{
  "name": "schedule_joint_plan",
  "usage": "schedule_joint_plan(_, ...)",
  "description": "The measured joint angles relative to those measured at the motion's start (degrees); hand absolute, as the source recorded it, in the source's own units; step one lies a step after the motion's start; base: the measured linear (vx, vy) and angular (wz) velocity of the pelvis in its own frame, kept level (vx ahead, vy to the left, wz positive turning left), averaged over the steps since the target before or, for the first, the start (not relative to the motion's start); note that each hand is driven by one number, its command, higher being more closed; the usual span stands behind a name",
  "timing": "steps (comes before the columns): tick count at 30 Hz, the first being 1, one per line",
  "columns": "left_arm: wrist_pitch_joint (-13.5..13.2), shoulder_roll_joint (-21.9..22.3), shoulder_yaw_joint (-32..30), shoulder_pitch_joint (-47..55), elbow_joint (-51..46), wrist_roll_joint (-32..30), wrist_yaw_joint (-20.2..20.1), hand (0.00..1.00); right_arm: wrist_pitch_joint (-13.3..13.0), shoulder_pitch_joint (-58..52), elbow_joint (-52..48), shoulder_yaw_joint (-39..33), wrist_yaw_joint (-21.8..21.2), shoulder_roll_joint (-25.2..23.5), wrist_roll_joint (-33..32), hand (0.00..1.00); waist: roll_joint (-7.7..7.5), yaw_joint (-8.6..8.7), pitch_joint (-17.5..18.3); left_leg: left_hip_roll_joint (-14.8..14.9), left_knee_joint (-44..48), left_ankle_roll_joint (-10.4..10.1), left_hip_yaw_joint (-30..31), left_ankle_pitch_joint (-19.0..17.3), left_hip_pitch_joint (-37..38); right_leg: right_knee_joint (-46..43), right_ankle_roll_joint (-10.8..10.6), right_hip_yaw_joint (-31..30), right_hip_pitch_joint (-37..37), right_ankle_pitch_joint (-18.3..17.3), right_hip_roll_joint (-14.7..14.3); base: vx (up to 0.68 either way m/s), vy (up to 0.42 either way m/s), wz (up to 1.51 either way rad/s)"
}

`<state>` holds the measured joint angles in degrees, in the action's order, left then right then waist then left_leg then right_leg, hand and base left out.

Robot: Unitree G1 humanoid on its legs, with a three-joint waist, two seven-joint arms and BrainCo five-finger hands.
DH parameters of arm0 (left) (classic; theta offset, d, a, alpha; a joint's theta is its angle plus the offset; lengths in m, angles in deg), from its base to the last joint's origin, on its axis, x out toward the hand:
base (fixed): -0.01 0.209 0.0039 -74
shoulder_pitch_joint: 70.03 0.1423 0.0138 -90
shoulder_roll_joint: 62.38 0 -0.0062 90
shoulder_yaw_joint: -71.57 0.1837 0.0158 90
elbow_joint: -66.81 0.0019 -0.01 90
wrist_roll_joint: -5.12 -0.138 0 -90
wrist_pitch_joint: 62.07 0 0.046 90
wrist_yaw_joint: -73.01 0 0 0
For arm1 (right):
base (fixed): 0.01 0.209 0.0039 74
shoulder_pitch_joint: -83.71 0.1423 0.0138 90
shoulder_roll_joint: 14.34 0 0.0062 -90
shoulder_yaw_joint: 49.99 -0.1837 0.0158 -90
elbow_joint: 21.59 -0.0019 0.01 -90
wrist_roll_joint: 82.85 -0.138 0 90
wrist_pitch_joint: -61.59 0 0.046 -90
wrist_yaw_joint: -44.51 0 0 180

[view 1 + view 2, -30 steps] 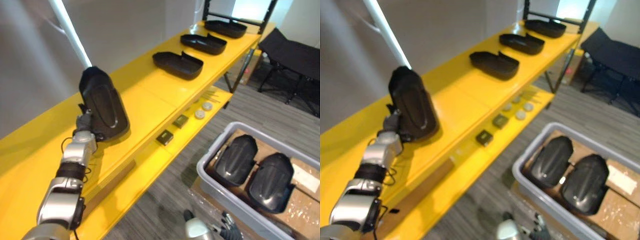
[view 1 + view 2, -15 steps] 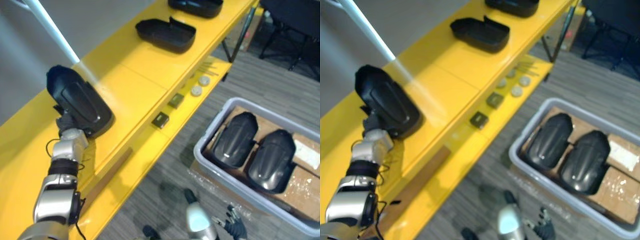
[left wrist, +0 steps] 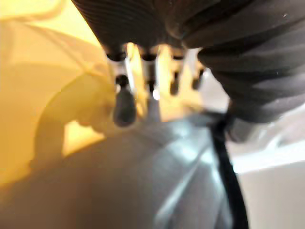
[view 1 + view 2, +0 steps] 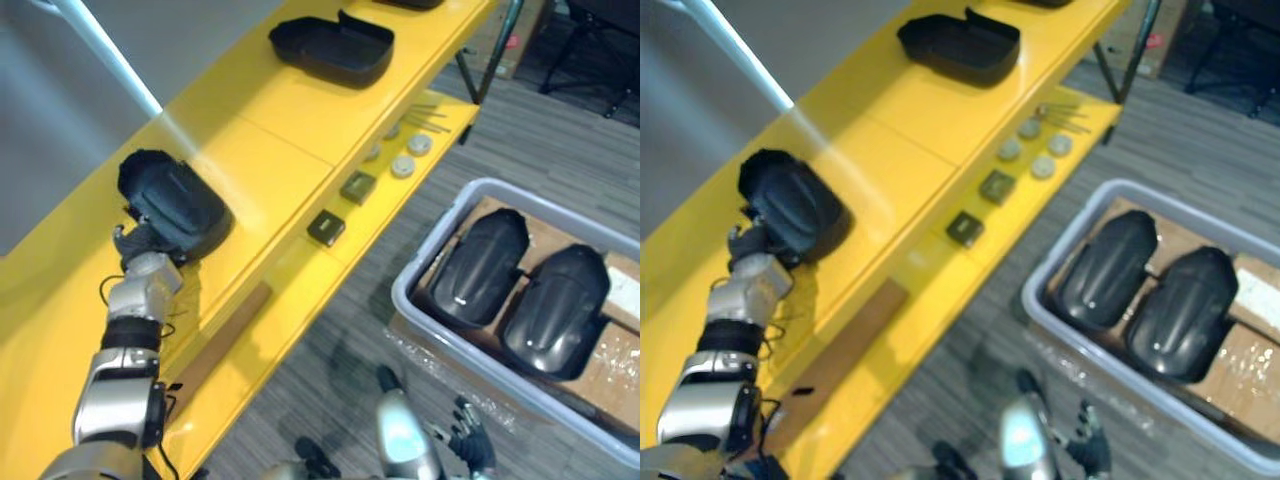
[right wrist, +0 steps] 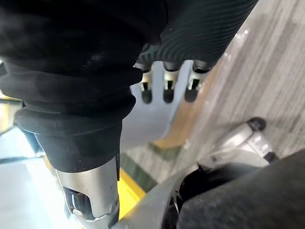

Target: Walk over and take plastic housings, then place them on the shelf

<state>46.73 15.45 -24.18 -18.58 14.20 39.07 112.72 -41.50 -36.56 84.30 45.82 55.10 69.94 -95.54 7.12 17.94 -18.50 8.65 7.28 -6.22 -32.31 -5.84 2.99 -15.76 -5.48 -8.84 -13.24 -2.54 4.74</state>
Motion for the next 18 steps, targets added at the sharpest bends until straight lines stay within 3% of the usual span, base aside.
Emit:
schedule_joint_plan(3, -0.2, 0.2, 0.0, 0.4, 0.0, 1.4, 1.8, 0.0, 0.0, -0.5, -0.1, 0.1, 0.8, 0.1, 0.0, 0.0, 0.0, -0.13, 0.0, 0.2, 0.8, 0.0, -0.1, -0.4, 0.0, -0.6, 0.1, 0.0, 0.0, -0.2, 0.0, 0.0, 0.0, 0.0)
schedule_joint_plan(7, -2.7, 0.9, -0.3, 0.4, 0.0, 4.5, 4.3, 0.0, 0.0, -1.2, -0.8, 0.1, 1.0, 0.1, 0.0, 0.0, 0.0, -0.45, 0.0, 0.5, 1.2, 0.0, -0.1, -0.6, -0.1, -0.7, 0.1, 0.2, 0.1, -0.2, 0.0, 0.0, 0.0, 0.0)
schedule_joint_plan(10, -6.7, 2.2, -0.5, 0.4, 0.0, 6.9, 7.3, 0.0, -0.1, -1.7, -1.2, 0.7, 2.3, 0.1, 0.0, 0.0, -0.01, -0.6, 0.0, 0.6, 1.3, 0.0, 0.1, -0.6, -0.1, -0.6, 0.1, 0.6, 0.4, -0.2, 0.0, -0.01, -0.003, 0.04)
schedule_joint_plan(14, -16.2, 2.3, -2.1, 0.3, -2.2, 7.9, 12.0, 0.0, -0.5, -2.2, -1.3, 1.0, 3.2, 0.1, 0.1, 0.0, -0.02, -0.62, 0.0, 0.8, 1.6, 0.0, 0.5, -0.6, 0.1, -0.4, 0.1, 1.0, 1.1, -0.2, 0.0, 0.01, 0.001, 0.05)
schedule_joint_plan(18, -19.1, 1.3, -2.6, -1.3, -4.7, 2.6, 15.9, 0.0, -1.0, -2.2, 0.5, 0.5, 1.6, 0.0, 0.4, 0.0, -0.12, -0.49, 0.1, 1.0, 1.7, 0.1, 1.4, -0.7, 1.9, 1.1, 0.0, 2.2, 4.2, -0.1, 0.1, 0.0, 0.011, 0.09)
